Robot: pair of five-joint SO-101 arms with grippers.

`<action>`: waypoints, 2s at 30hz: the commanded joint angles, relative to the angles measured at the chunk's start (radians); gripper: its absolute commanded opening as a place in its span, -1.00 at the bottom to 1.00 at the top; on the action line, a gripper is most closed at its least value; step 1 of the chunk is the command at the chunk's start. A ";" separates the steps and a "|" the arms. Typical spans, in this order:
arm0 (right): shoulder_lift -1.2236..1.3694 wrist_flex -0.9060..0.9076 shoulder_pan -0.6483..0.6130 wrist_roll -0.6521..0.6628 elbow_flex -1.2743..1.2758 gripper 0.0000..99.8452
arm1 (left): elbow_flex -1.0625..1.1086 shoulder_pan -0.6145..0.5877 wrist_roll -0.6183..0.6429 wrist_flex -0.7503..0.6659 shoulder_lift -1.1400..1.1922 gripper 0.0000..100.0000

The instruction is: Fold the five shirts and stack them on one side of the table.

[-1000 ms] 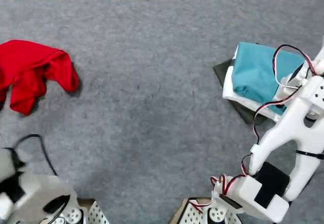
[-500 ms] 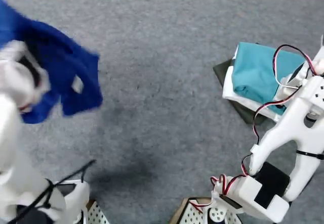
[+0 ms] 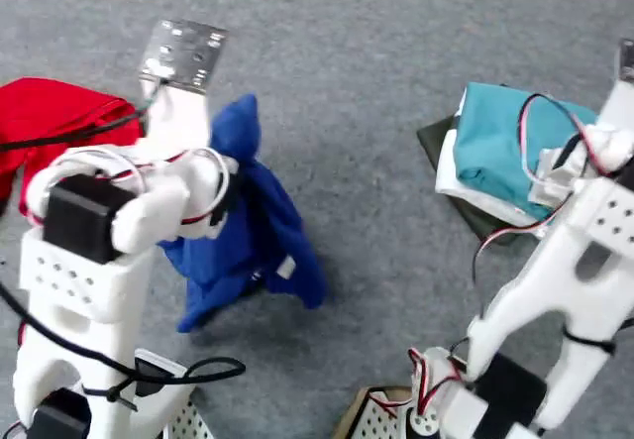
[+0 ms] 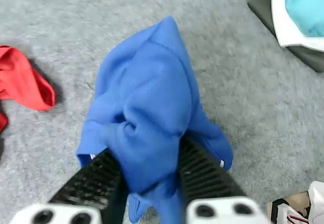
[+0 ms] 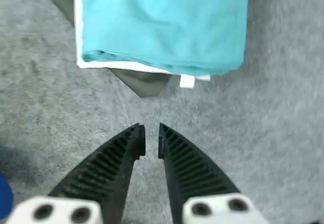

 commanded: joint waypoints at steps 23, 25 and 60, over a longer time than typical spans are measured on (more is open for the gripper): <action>0.493 -0.181 -1.145 -0.164 -0.004 -0.26 | 0.419 -1.117 -0.284 0.005 -0.325 -0.57; 0.585 -0.213 -1.167 -0.183 -0.004 -0.26 | 0.509 -1.151 -0.322 -0.003 -0.361 -0.57; 0.550 0.015 -0.705 -0.203 -0.331 -0.99 | 1.042 -0.898 -0.288 -0.242 -0.578 -0.57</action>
